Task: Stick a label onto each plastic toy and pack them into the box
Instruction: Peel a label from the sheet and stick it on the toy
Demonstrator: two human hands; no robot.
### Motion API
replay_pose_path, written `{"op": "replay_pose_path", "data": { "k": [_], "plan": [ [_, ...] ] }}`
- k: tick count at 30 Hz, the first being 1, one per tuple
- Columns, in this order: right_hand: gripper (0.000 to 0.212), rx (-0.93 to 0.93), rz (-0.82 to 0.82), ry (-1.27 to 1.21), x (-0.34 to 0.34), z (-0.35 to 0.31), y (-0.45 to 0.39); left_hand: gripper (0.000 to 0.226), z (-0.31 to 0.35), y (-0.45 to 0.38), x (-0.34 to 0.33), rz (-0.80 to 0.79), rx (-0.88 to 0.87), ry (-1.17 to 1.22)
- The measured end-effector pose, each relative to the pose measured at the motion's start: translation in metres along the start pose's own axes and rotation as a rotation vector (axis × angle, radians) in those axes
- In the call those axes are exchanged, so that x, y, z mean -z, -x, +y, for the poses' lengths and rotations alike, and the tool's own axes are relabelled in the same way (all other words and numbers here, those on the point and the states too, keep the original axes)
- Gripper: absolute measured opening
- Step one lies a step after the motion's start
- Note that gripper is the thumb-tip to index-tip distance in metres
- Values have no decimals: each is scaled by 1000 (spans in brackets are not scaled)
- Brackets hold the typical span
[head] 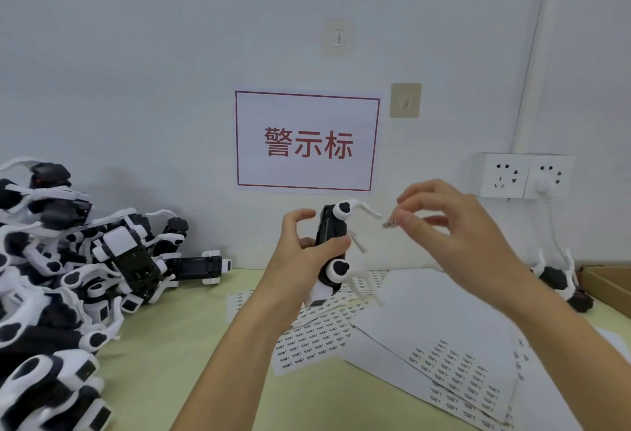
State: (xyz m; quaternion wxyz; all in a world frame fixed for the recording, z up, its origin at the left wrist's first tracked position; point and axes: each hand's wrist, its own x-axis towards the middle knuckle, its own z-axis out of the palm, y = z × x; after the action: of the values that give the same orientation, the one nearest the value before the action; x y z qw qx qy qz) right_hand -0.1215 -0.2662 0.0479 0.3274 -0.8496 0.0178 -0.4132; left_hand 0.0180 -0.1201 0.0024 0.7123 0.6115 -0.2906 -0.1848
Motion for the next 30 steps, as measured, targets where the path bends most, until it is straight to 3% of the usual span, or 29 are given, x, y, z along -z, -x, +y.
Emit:
{"op": "replay_pose_path", "data": {
  "k": [8, 14, 30],
  "plan": [
    [17, -34, -132, 98, 5, -12, -13, 57, 18, 9, -5, -160, -39, 42],
    [9, 26, -142, 205, 17, -23, -6, 61, 28, 15, -7, -263, -132, -110],
    [29, 113, -134, 402, 9, -36, 0, 64, 33, 19, -13, -297, -175, -181]
  ]
}}
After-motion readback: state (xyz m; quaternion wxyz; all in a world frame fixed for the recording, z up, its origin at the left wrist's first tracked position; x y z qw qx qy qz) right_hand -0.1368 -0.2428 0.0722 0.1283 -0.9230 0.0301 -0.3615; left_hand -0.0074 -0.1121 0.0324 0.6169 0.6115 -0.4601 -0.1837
